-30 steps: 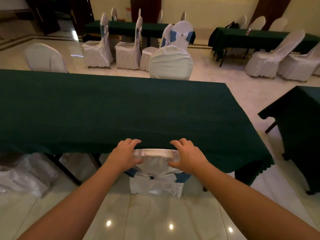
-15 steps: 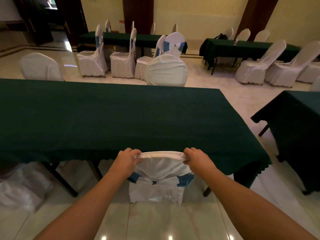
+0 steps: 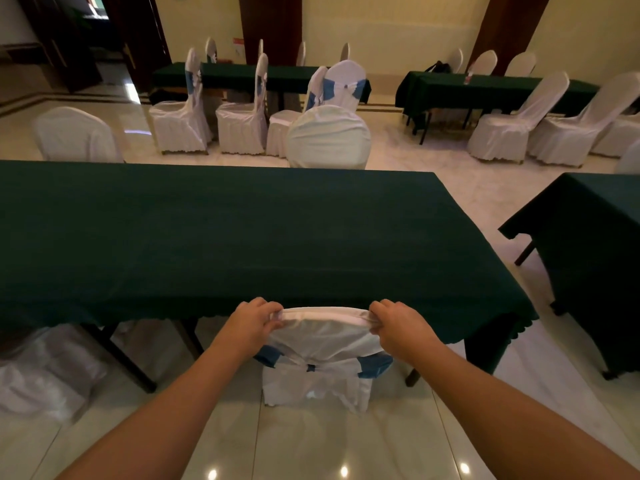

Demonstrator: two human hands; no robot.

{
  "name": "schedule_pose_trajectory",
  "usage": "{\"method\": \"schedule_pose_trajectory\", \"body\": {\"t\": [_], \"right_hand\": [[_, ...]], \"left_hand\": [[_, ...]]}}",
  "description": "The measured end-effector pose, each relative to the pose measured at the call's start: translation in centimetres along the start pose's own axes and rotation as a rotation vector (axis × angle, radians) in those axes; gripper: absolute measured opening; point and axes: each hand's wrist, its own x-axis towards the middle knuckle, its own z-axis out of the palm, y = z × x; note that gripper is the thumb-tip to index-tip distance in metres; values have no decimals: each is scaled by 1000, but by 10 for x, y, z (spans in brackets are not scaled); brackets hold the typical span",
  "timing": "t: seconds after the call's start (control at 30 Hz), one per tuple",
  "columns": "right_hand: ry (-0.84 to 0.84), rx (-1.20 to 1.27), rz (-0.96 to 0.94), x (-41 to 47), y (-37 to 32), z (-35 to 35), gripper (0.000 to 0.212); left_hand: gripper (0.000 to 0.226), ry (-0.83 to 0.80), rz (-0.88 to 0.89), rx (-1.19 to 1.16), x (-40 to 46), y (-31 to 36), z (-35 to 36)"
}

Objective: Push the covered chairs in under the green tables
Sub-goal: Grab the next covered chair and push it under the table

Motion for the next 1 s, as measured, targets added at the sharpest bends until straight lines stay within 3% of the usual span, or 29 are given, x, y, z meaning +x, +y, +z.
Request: {"method": "schedule_pose_trajectory", "body": {"t": [0.47, 0.73, 1.0], "right_hand": [[2, 32, -23, -11, 35, -17, 28], [-31, 24, 57, -1, 67, -32, 32], [-5, 23, 58, 5, 65, -28, 33]], "left_hand": [[25, 5, 18, -50, 5, 32, 17], [25, 7, 9, -54, 26, 69, 31], [29, -60, 6, -24, 38, 56, 25]]}}
